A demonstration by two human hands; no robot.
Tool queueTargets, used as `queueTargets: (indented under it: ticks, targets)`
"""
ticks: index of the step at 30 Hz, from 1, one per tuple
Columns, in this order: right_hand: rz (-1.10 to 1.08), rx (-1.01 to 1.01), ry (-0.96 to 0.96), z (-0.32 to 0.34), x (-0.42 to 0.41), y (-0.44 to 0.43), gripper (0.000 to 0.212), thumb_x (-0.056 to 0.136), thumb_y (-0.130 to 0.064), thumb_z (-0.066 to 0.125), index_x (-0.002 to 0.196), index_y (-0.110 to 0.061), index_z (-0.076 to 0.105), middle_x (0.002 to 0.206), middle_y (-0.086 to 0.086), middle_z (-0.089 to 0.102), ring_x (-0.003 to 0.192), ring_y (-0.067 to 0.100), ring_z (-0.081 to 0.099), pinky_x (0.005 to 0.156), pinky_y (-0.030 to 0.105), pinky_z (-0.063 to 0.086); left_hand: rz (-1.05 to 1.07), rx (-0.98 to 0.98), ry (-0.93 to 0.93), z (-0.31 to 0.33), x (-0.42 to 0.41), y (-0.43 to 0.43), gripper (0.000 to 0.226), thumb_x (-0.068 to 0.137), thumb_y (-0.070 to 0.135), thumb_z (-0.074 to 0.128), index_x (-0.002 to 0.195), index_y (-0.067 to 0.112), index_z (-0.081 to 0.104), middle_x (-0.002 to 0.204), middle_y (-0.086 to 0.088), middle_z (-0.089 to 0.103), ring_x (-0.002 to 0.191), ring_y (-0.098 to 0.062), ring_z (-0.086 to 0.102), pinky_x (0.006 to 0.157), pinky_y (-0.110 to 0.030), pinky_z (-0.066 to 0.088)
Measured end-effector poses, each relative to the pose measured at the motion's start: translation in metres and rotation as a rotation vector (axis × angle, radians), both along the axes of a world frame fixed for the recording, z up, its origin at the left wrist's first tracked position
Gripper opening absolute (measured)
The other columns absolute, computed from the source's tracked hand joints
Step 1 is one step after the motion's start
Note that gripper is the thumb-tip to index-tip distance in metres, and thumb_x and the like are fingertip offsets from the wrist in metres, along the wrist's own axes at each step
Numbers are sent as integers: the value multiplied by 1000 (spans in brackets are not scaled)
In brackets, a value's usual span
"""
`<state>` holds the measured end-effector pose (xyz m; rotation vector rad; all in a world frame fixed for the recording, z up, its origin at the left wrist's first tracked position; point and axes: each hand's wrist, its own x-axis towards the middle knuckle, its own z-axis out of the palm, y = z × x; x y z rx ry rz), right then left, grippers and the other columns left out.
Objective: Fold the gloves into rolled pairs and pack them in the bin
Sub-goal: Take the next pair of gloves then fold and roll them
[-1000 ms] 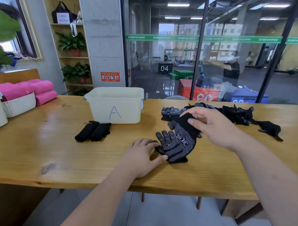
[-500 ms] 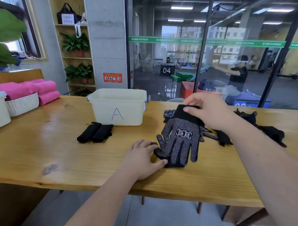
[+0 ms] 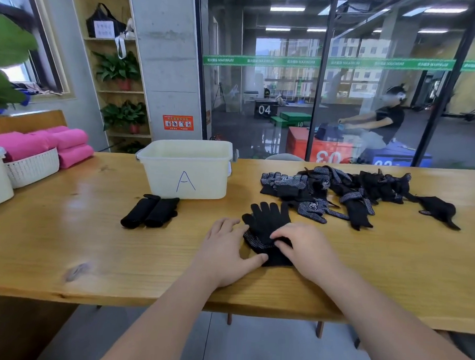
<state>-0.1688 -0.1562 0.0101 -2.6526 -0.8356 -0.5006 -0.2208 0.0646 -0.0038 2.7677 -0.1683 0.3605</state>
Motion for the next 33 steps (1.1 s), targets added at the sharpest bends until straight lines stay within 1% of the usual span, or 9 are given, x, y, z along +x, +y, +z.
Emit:
queueTargets:
  ticks: [3, 7, 9, 12, 15, 23, 26, 30, 33]
  targets:
    - [-50, 43, -39, 2, 1, 3, 20, 100, -31, 67, 117, -33, 78, 113, -11, 76, 106, 16, 68, 93, 35, 53, -1, -2, -49, -1, 0, 0, 99, 81, 86, 51, 161, 29, 37, 152, 12, 44, 145, -13, 25, 123, -40, 30]
    - [-142, 213, -140, 13, -2, 5, 21, 99, -32, 70, 118, -35, 78, 96, -5, 75, 88, 18, 68, 80, 36, 56, -4, -15, -42, -1, -1, 1, 102, 80, 86, 53, 163, 32, 27, 142, 16, 53, 139, -14, 34, 120, -40, 33]
    - [-118, 190, -230, 11, -12, 3, 19, 96, -27, 73, 114, -31, 79, 93, -5, 76, 85, 20, 69, 75, 40, 58, -8, -26, -41, -1, -3, 0, 102, 80, 85, 54, 163, 34, 24, 141, 18, 53, 139, -14, 34, 120, -40, 32]
    - [-68, 55, -229, -3, -31, 2, 14, 94, -23, 73, 105, -30, 79, 89, -7, 77, 85, 21, 70, 69, 42, 58, -3, -39, -32, 0, -4, -1, 103, 80, 85, 56, 164, 36, 20, 142, 18, 52, 141, -13, 32, 121, -40, 32]
    - [-65, 21, -222, -15, -38, 3, 13, 92, -21, 75, 101, -30, 79, 88, -8, 77, 85, 20, 71, 67, 42, 59, -4, -57, -27, 1, -4, -2, 104, 79, 84, 58, 164, 39, 19, 143, 17, 53, 142, -14, 32, 122, -40, 32]
    - [-89, 83, -213, -15, -43, 2, 24, 92, -12, 76, 109, -29, 78, 87, -10, 76, 79, 18, 71, 65, 40, 58, 24, -58, -30, 4, -8, -4, 107, 79, 85, 62, 164, 33, 21, 149, 15, 56, 148, -16, 30, 123, -40, 30]
    - [-76, 48, -216, -14, -45, 2, 25, 92, -14, 76, 111, -31, 77, 85, -10, 74, 78, 18, 71, 65, 39, 58, 44, -62, -20, 2, -6, -3, 115, 76, 88, 61, 166, 32, 19, 154, 12, 53, 151, -16, 28, 126, -42, 28]
    - [-68, 75, -233, -16, -45, 2, 22, 93, -16, 75, 109, -32, 77, 84, -11, 75, 77, 17, 71, 61, 38, 57, 54, -66, -9, 0, -3, -1, 119, 72, 92, 59, 167, 32, 18, 158, 10, 50, 152, -16, 28, 127, -42, 27]
    - [-61, 75, -197, -15, -46, 1, 18, 96, -23, 70, 110, -34, 76, 89, -12, 75, 82, 15, 70, 65, 38, 57, 46, -74, -14, 0, -4, -2, 117, 73, 91, 58, 167, 32, 19, 156, 11, 51, 152, -15, 29, 127, -42, 28]
